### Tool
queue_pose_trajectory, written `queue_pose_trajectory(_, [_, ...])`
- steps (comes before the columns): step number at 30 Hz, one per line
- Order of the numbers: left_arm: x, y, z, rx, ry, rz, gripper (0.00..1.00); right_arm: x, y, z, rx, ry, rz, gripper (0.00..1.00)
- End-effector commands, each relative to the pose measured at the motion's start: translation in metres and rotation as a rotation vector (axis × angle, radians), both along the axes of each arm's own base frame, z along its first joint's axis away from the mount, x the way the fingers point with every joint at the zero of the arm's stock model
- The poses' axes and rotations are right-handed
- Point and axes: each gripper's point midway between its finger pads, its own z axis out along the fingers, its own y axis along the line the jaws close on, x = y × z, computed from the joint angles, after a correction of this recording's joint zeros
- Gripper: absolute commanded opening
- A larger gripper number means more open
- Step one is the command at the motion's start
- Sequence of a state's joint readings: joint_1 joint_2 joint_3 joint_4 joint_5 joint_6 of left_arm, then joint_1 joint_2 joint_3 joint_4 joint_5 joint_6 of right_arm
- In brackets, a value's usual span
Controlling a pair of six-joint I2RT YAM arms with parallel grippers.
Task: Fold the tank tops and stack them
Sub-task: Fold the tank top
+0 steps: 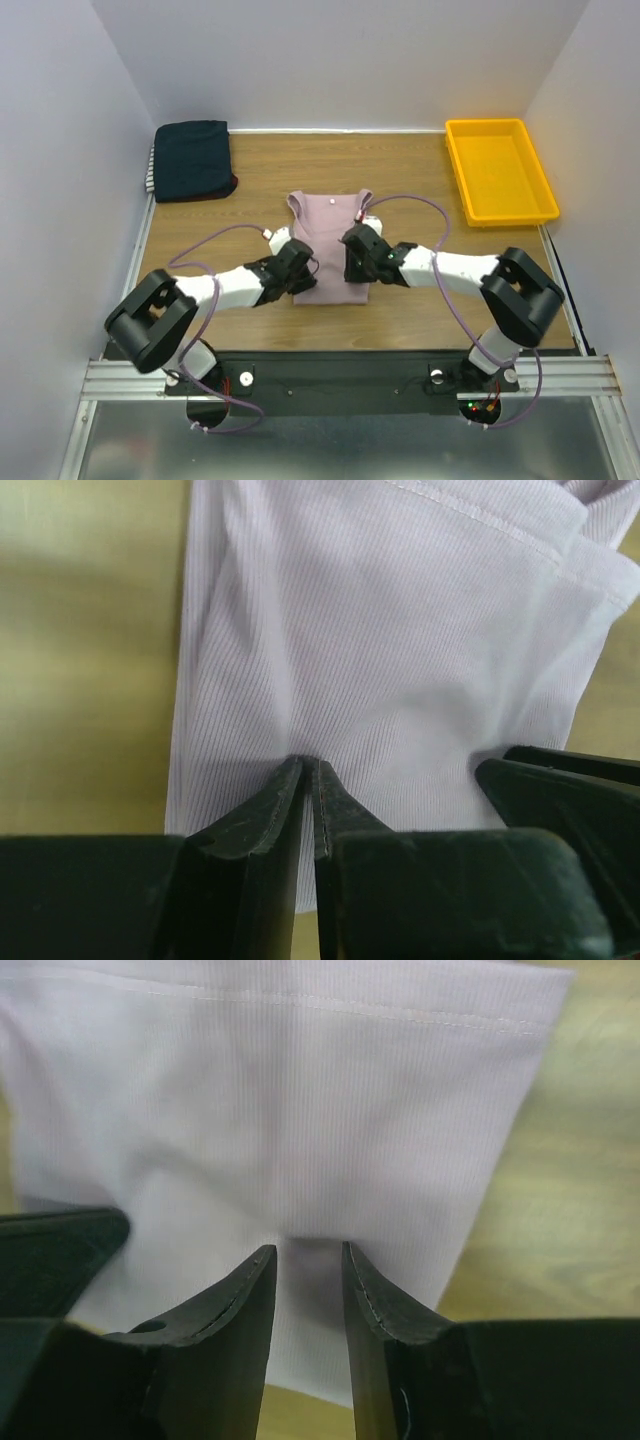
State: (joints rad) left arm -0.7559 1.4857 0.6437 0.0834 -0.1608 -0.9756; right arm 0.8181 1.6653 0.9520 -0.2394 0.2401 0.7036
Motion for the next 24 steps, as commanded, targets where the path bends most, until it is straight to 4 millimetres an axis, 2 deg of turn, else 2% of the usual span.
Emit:
queue_pose_trajectory(1, [-0.055,0.006,-0.003,-0.026,0.077,0.006,0.21,-0.05,0.003,0.006,0.068,0.028,-0.005,0.38])
queue_pose_trajectory(2, [-0.063,0.006,-0.002,-0.03,0.082,-0.006,0.21,-0.065,0.009,0.011,0.092,0.027,0.022,0.38])
queue_pose_trajectory(4, [-0.084,0.011,-0.005,-0.041,0.103,-0.023,0.22,-0.088,0.011,0.008,0.119,0.054,0.025,0.39])
queue_pose_trajectory(6, [-0.092,0.013,-0.003,-0.054,0.108,-0.031,0.22,-0.095,0.011,0.008,0.143,0.071,0.009,0.39])
queue_pose_trajectory(8, [-0.095,0.013,0.006,-0.075,0.089,-0.048,0.22,-0.095,0.012,0.012,0.155,0.063,0.005,0.39])
queue_pose_trajectory(11, [-0.085,0.017,0.032,-0.08,0.01,-0.037,0.24,-0.076,0.023,0.049,0.203,-0.037,-0.003,0.41])
queue_pose_trajectory(13, [-0.071,0.015,0.065,-0.102,-0.079,-0.026,0.28,-0.06,0.021,0.071,0.19,-0.115,-0.015,0.45])
queue_pose_trajectory(14, [-0.066,0.014,0.076,-0.109,-0.107,-0.021,0.28,-0.042,0.023,0.094,0.213,-0.16,-0.044,0.46])
queue_pose_trajectory(15, [-0.058,0.009,0.096,-0.132,-0.158,-0.02,0.3,-0.031,0.015,0.097,0.179,-0.174,-0.052,0.46])
queue_pose_trajectory(16, [-0.054,0.006,0.103,-0.147,-0.177,-0.02,0.31,-0.018,0.009,0.103,0.179,-0.184,-0.067,0.46])
queue_pose_trajectory(17, [-0.047,0.001,0.11,-0.15,-0.192,-0.026,0.31,0.011,-0.012,0.109,0.169,-0.2,-0.126,0.45])
queue_pose_trajectory(18, [-0.044,-0.004,0.12,-0.172,-0.211,-0.035,0.31,0.026,-0.025,0.111,0.16,-0.208,-0.159,0.43])
queue_pose_trajectory(19, [-0.042,-0.012,0.116,-0.168,-0.2,-0.053,0.31,0.041,-0.037,0.104,0.135,-0.196,-0.188,0.41])
queue_pose_trajectory(20, [-0.04,-0.017,0.116,-0.162,-0.199,-0.069,0.3,0.064,-0.063,0.102,0.115,-0.195,-0.249,0.39])
queue_pose_trajectory(21, [-0.036,-0.025,0.122,-0.172,-0.205,-0.079,0.29,0.077,-0.066,0.109,0.122,-0.2,-0.234,0.38])
queue_pose_trajectory(22, [-0.033,-0.034,0.116,-0.172,-0.192,-0.101,0.29,0.091,-0.081,0.094,0.09,-0.172,-0.269,0.38])
queue_pose_trajectory(23, [-0.031,-0.04,0.116,-0.177,-0.193,-0.112,0.28,0.102,-0.078,0.103,0.099,-0.187,-0.254,0.38])
queue_pose_trajectory(24, [-0.029,-0.049,0.11,-0.185,-0.182,-0.129,0.27,0.109,-0.08,0.099,0.085,-0.183,-0.255,0.37])
